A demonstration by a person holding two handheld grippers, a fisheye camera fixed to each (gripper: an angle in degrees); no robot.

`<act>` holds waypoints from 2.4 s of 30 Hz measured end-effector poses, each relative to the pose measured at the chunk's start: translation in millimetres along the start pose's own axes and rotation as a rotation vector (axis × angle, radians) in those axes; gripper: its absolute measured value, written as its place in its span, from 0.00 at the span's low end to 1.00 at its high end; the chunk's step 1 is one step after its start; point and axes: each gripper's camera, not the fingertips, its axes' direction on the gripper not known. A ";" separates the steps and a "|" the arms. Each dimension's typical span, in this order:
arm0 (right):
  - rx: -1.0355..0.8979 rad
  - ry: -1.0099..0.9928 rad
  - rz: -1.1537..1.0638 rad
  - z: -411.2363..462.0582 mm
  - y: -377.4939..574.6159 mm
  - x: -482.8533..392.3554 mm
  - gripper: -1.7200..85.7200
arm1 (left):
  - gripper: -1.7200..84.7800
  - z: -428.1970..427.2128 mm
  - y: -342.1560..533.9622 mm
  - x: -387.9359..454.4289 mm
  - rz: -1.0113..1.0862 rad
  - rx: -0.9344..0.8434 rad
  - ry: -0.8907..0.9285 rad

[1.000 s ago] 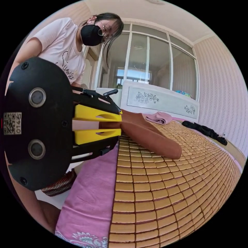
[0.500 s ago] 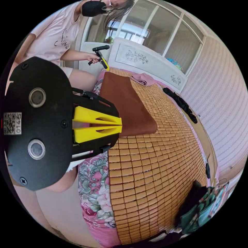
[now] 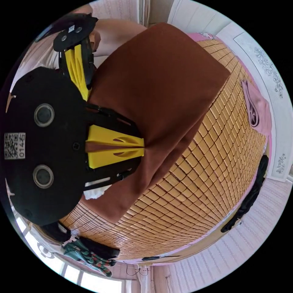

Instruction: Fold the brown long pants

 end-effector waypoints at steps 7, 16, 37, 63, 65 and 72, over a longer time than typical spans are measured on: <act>-0.058 -0.056 -0.082 -19.1 -36.4 18.2 0.01 | 0.01 30.7 -11.7 14.9 0.069 -0.034 -0.015; 0.092 -0.373 0.080 1.1 15.0 75.0 0.02 | 0.04 64.4 -29.5 39.9 0.106 0.005 -0.083; 0.357 -0.640 0.757 103.6 354.8 154.5 0.18 | 0.19 185.9 -307.1 69.5 0.157 -0.138 0.005; 0.393 -0.781 0.699 188.6 395.5 198.9 0.13 | 0.07 327.7 -345.7 184.2 0.427 -0.269 -0.162; 0.396 -0.796 0.715 194.5 399.8 200.8 0.12 | 0.07 329.9 -346.2 189.6 0.430 -0.274 -0.171; 0.386 -0.755 0.687 199.3 402.0 198.1 0.10 | 0.06 331.2 -344.2 199.6 0.467 -0.276 -0.182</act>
